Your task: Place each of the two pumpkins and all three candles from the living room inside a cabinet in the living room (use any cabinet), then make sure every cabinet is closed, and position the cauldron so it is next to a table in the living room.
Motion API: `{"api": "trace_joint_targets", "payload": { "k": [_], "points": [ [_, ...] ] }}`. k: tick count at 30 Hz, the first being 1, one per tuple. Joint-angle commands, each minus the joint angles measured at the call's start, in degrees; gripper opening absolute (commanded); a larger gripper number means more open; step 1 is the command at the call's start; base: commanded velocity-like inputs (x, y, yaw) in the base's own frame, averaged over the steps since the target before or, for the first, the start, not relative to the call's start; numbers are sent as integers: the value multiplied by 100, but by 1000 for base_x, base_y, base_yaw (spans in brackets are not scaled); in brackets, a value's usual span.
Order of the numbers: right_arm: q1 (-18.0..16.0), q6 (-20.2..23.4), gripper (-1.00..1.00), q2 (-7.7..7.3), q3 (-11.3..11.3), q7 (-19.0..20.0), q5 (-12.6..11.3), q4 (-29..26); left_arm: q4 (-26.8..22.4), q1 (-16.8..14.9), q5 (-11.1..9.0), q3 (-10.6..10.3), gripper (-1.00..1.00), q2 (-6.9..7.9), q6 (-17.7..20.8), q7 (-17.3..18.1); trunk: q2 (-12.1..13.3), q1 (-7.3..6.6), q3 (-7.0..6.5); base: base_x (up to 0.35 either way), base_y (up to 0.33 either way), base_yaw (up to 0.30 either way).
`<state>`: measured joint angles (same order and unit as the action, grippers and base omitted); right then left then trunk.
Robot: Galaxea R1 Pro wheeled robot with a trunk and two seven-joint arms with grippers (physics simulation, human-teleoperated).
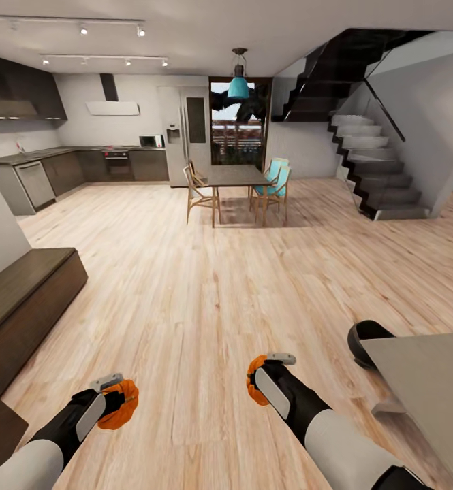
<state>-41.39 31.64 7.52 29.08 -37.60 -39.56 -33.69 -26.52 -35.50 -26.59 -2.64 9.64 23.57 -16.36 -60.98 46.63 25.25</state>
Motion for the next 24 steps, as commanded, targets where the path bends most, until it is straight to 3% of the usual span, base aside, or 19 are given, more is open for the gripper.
{"api": "trace_joint_targets", "payload": {
  "k": [1,11,24],
  "points": [
    [-1,-1,-100,2,1,-1,19,-5,-2,-1,5,0,-100,-3,-1,-7,0,0,-1,329,0,0],
    [-1,-3,-100,185,30,-24,42,-66,1,-1,5,9,-100,-30,-1,-16,0,0,-1,330,0,0],
    [16,-7,-100,189,36,-44,44,-462,-2,-1,-10,9,-100,-36,-1,-23,0,0,-1,330,46,2]
  ]
}}
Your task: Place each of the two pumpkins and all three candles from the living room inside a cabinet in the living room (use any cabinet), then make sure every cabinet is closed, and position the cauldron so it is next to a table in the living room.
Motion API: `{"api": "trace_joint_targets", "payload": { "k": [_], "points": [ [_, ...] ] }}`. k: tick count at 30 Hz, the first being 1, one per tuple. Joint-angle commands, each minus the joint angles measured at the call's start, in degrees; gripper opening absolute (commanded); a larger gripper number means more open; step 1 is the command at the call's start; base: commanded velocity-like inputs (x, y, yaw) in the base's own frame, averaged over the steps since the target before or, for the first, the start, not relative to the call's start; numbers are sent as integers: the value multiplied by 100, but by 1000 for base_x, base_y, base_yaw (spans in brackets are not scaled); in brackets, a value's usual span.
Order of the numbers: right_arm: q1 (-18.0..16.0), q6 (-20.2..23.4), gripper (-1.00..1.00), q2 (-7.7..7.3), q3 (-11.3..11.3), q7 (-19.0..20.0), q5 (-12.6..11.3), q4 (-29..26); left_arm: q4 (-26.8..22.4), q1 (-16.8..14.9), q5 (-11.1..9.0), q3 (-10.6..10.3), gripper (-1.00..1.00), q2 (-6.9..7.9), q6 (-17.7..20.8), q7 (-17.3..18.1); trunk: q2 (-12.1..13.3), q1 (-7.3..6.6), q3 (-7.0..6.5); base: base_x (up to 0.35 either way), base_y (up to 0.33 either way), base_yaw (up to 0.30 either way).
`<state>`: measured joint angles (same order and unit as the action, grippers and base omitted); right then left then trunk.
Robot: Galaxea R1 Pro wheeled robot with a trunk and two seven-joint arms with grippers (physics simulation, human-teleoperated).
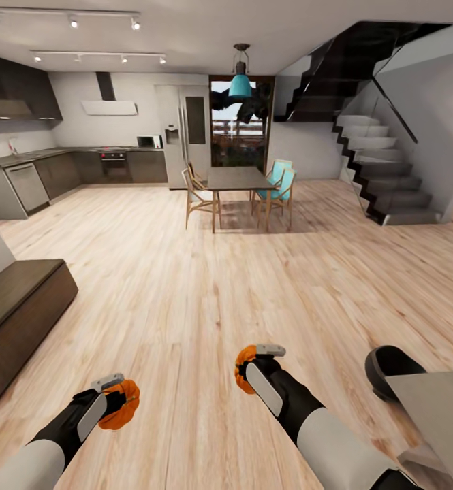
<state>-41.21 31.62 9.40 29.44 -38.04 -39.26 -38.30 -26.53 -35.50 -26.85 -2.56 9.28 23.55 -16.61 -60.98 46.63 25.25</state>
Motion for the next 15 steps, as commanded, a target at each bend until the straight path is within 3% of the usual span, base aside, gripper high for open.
{"api": "trace_joint_targets", "payload": {
  "k": [1,8,15],
  "points": [
    [-1,-7,-100,0,1,-2,15,-1,-2,-1,17,1,-100,1,1,3,0,0,-1,330,84,33],
    [-1,-19,-100,3,1,-4,15,-2,-2,-1,16,1,-100,-4,1,19,0,0,-1,274,68,92],
    [-1,-15,-100,9,4,-2,15,-2,-9,-1,14,1,-100,-2,-8,59,0,0,-1,75,3,265]
  ]
}}
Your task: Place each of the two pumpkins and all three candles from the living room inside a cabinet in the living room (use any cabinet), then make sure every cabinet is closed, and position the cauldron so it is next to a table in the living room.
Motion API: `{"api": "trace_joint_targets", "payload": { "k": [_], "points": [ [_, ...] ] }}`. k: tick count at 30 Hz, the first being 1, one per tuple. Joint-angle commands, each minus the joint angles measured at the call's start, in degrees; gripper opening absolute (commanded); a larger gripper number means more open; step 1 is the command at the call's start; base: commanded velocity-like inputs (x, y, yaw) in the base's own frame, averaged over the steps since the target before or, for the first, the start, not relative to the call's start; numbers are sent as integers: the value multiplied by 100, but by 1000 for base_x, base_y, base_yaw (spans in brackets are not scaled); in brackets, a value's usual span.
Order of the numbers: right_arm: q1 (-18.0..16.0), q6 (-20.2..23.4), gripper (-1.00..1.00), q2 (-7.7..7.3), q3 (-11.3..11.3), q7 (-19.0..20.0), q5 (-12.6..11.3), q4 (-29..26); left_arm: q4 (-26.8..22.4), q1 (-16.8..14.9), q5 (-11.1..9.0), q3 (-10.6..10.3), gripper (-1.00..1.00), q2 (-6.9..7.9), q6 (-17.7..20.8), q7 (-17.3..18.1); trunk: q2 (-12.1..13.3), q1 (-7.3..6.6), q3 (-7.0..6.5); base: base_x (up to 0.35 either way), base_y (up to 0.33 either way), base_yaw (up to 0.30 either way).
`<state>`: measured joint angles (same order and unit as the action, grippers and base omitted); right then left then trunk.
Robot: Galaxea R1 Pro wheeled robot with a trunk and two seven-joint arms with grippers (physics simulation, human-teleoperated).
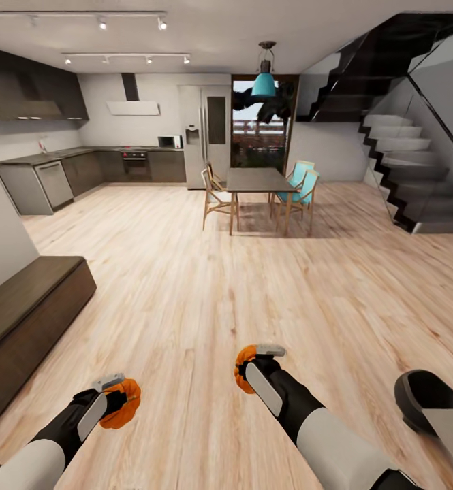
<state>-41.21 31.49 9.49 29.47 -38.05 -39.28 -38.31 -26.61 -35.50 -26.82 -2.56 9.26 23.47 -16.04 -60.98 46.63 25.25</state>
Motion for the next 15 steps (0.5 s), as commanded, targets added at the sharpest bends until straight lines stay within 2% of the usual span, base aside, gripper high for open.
{"api": "trace_joint_targets", "payload": {
  "k": [1,15],
  "points": [
    [-1,-3,-100,1,4,-1,16,-1,-1,-1,10,1,-100,-1,0,3,0,0,0,5,0,290],
    [-1,-3,-100,1,6,-1,16,-1,-3,-1,2,1,-100,-8,0,-45,0,0,0,1,0,292]
  ]
}}
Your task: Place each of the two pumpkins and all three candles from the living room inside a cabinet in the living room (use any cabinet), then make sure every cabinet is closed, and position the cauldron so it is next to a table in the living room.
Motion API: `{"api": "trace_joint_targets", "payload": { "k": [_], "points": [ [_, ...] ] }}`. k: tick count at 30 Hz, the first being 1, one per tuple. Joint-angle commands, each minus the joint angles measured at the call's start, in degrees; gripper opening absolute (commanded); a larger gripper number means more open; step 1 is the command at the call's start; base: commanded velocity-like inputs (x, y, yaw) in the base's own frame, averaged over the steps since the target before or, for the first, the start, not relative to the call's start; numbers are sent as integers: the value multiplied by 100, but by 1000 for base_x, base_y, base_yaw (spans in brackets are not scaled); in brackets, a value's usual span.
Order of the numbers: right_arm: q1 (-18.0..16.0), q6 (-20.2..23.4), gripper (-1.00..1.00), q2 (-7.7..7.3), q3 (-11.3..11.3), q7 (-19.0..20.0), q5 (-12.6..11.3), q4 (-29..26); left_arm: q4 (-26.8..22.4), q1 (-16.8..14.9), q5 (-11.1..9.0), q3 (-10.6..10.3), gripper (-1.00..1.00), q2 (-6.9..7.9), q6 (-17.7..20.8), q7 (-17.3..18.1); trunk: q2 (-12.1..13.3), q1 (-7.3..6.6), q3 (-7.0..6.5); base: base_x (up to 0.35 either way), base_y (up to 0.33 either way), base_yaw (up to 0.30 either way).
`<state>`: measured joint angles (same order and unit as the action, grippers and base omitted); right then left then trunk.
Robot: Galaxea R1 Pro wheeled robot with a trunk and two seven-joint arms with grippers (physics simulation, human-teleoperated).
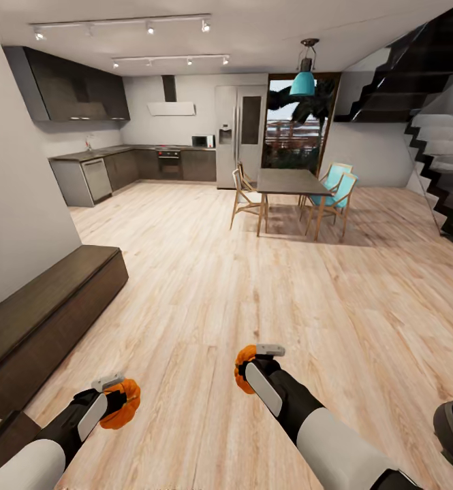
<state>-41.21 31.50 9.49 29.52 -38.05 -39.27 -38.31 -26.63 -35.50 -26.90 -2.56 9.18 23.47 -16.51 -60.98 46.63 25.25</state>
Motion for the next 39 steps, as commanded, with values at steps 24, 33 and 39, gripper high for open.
{"api": "trace_joint_targets", "payload": {
  "k": [24,33,39],
  "points": [
    [-1,-12,-100,0,1,17,7,-1,-202,-1,1,-8,-100,-3,8,33,0,0,-1,0,0,292],
    [-1,-12,-100,0,0,17,7,-1,-202,-1,1,-8,-100,-3,9,26,0,0,-1,0,0,292],
    [-1,-12,-100,0,1,17,8,-1,-202,-1,-1,-13,-100,-3,2,33,0,0,-1,0,0,292]
  ]
}}
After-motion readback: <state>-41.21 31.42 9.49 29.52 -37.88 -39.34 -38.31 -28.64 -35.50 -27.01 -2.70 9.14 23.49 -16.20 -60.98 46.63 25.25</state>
